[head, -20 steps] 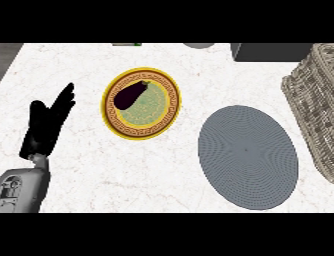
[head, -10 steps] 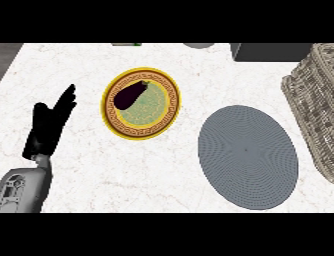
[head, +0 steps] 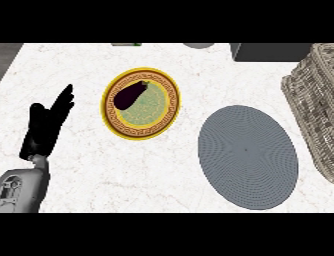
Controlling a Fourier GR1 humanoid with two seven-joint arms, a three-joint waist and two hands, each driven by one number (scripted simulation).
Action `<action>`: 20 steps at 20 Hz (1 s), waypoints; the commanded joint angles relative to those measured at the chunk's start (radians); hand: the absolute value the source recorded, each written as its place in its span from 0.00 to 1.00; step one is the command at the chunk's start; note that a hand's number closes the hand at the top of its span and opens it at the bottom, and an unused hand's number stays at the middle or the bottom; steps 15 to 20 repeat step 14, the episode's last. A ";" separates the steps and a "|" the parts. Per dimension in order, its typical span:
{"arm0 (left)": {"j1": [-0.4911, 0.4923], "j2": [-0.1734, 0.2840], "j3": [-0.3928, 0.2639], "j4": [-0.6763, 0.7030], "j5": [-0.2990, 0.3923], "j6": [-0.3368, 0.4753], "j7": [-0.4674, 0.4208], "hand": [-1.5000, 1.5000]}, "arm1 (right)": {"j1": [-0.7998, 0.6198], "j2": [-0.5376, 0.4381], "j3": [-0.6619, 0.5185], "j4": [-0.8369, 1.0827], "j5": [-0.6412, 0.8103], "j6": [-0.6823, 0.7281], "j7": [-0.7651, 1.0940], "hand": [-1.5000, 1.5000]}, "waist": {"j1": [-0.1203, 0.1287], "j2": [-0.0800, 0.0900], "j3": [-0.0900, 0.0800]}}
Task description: Pick the cupcake from the placemat and place it in the basket
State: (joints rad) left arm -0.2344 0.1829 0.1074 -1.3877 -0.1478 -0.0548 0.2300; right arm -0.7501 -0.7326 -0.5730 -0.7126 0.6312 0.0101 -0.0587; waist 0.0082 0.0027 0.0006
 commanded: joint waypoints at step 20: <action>0.036 0.008 0.024 0.007 0.003 0.006 -0.038 0.50 | 0.264 -0.388 -0.364 0.251 -0.271 0.158 -0.158 0.00 | -0.018 0.001 0.002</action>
